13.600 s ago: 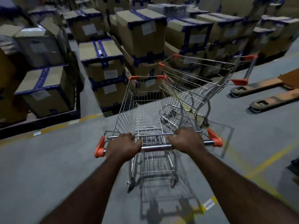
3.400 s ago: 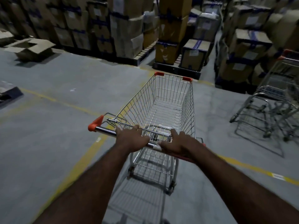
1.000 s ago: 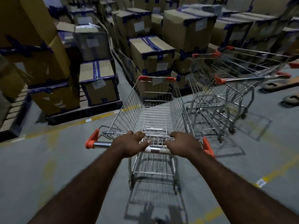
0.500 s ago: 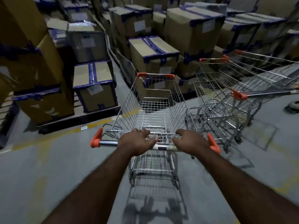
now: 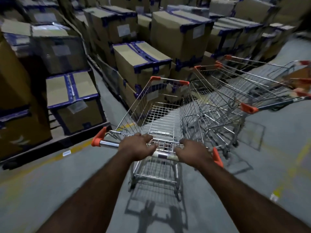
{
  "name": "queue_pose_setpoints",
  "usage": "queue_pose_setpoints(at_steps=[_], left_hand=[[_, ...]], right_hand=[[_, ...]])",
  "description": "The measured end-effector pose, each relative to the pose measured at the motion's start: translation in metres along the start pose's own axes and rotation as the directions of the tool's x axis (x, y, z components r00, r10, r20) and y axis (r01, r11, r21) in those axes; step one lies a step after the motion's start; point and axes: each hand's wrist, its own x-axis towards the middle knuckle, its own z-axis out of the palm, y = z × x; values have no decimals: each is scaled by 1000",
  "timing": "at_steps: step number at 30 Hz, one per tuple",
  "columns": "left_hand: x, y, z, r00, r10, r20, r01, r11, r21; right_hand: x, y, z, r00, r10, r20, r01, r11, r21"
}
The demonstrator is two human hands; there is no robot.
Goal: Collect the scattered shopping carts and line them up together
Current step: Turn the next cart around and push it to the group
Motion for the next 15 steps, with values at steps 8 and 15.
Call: queue_pose_setpoints(at_steps=[8,15], left_hand=[[48,48,1,999,47,11,-46,996,-74],[85,90,-1,983,105,152,-84,987,-139]], right_hand=[[46,40,-32,995,88,-43,-94,981,-172],[58,67,-21,990,100,-94,-118,970,-210]])
